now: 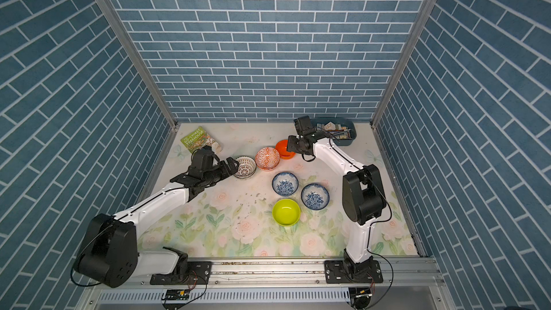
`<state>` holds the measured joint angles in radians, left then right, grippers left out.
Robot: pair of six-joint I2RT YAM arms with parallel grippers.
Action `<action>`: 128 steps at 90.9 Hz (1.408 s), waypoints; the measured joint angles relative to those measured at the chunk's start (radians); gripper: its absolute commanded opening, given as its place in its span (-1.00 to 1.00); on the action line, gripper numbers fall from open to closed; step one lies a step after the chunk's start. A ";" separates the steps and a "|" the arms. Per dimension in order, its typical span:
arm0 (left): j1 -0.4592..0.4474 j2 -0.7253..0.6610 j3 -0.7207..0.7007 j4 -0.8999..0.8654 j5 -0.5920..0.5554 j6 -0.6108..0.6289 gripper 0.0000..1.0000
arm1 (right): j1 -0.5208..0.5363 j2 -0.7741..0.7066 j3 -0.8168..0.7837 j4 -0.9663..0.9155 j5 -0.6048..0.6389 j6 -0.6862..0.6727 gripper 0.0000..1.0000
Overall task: Stack the bowls
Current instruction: Move the bowl to the center of the board.
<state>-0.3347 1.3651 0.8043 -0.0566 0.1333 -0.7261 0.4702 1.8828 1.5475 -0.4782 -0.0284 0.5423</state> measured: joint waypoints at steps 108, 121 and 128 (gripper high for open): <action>-0.082 -0.027 0.052 0.071 -0.087 0.111 1.00 | -0.134 0.195 0.206 -0.046 -0.039 -0.027 0.28; -0.082 -0.034 0.038 0.086 -0.084 0.114 1.00 | -0.137 0.237 0.253 -0.053 -0.056 -0.027 0.26; -0.082 -0.031 0.037 0.091 -0.071 0.114 1.00 | -0.137 0.253 0.257 -0.054 -0.066 -0.026 0.25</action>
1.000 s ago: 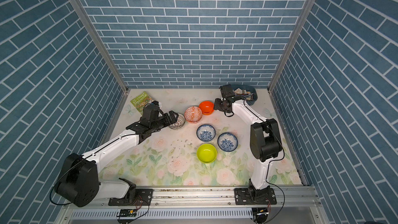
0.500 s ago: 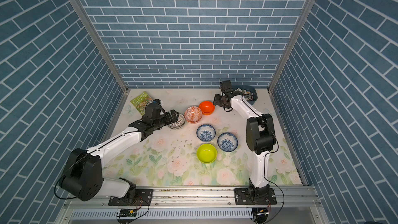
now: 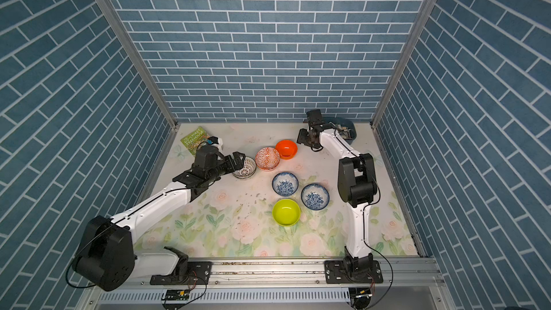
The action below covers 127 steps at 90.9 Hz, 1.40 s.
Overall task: Stack the bowls
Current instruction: Move the bowl to the center of the board.
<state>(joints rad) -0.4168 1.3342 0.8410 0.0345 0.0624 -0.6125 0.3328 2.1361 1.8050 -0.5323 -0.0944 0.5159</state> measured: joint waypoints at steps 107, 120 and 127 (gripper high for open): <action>-0.001 0.047 0.000 -0.016 0.055 -0.053 1.00 | 0.064 0.056 -0.105 0.004 -0.003 0.003 -1.00; -0.003 0.045 0.000 -0.020 0.056 -0.054 1.00 | 0.064 0.000 -0.171 0.005 -0.006 0.003 -1.00; -0.006 0.041 0.000 -0.022 0.055 -0.055 1.00 | 0.064 -0.025 -0.193 0.006 -0.010 0.003 -1.00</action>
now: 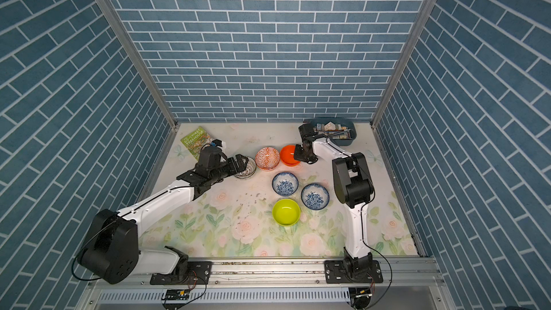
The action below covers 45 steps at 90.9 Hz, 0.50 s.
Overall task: Stack the bowls
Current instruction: Move the bowl to the center of the board.
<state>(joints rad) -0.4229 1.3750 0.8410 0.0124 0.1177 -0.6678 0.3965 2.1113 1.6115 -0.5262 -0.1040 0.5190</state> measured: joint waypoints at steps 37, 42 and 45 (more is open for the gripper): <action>-0.011 -0.025 -0.010 0.000 0.000 -0.014 1.00 | 0.000 -0.026 -0.026 -0.005 -0.016 0.000 -1.00; -0.011 -0.027 -0.011 0.001 0.001 -0.015 1.00 | 0.000 -0.026 -0.026 -0.006 -0.017 0.000 -0.99; -0.011 -0.027 -0.011 0.001 0.002 -0.016 1.00 | 0.000 -0.026 -0.025 -0.008 -0.017 0.000 -0.99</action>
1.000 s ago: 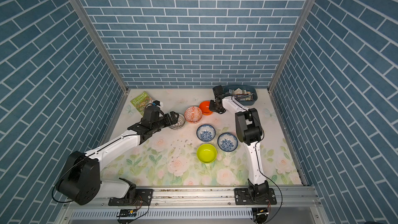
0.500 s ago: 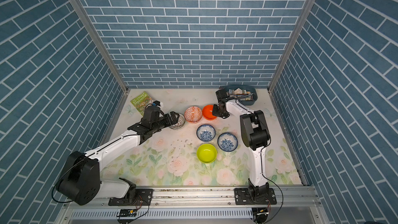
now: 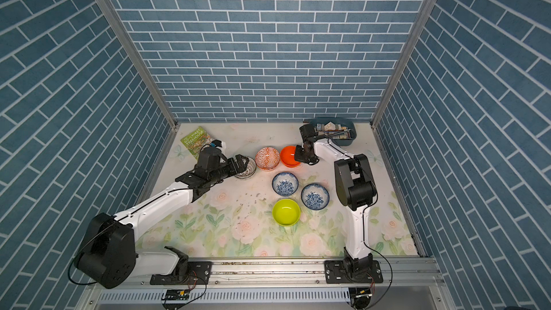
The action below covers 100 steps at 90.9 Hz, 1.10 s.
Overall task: Stack the bowls
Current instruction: Move the bowl to the center of the board.
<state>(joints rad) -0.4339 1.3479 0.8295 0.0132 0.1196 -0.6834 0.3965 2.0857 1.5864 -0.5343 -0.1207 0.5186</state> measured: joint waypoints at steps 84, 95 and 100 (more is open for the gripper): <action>-0.014 -0.018 -0.002 -0.003 0.012 -0.008 1.00 | 0.015 0.014 0.014 -0.066 0.002 -0.011 -0.27; -0.014 -0.024 -0.002 -0.010 0.013 -0.008 1.00 | 0.018 0.014 0.025 -0.068 0.003 -0.022 -0.16; -0.014 -0.030 -0.002 -0.013 0.013 -0.008 1.00 | 0.018 0.010 0.025 -0.070 0.005 -0.021 -0.08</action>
<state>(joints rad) -0.4477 1.3178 0.8276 0.0006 0.1322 -0.6914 0.4145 2.0960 1.6112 -0.6041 -0.1162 0.4976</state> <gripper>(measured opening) 0.998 0.427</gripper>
